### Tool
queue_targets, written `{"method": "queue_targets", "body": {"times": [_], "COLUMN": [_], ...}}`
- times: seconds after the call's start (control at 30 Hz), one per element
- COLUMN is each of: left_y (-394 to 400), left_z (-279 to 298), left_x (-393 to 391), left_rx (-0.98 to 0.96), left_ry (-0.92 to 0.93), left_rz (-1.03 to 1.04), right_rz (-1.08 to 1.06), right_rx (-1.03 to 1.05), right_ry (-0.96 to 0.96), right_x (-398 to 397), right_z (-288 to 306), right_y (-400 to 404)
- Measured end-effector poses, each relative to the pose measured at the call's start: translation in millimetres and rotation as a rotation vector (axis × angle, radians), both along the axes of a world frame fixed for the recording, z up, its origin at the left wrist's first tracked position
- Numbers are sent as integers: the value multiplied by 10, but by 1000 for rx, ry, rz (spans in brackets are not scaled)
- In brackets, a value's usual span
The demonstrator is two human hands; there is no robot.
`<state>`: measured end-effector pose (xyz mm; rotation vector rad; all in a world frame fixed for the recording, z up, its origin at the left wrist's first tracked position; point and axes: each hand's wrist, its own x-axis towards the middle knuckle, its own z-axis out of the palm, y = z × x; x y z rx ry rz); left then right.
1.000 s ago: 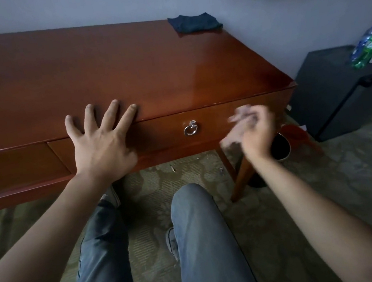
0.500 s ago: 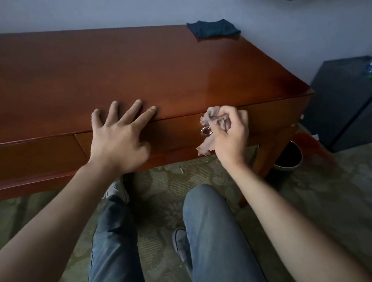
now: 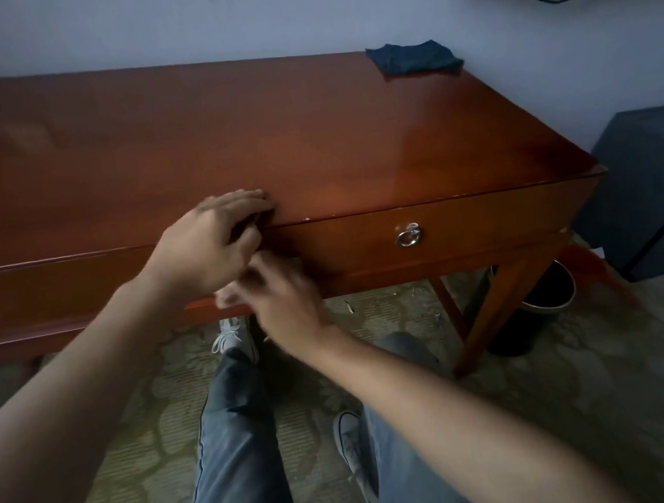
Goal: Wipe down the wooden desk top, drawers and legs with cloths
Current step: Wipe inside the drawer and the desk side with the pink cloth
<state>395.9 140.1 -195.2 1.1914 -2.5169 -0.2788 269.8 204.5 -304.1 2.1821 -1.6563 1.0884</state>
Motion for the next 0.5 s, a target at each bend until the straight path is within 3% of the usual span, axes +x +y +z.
{"method": "queue_targets", "body": {"times": [0.07, 0.17, 0.27, 0.4, 0.5], "left_y": [-61, -126, -140, -71, 12], "left_z": [-85, -169, -145, -83, 38], "left_x": [97, 124, 102, 111, 105], "left_rx": [-134, -154, -114, -34, 122], "left_ry": [-226, -336, -313, -135, 223], "left_rz": [122, 155, 141, 159, 257], "right_rz": [-187, -489, -528, -393, -221], "right_rx": [-114, -339, -90, 99, 151], "right_ry": [-190, -100, 37, 176, 272], "right_x": [-492, -1388, -1641, -824, 51], "right_z": [218, 573, 666, 643, 684], "right_y": [140, 271, 70, -204, -371]}}
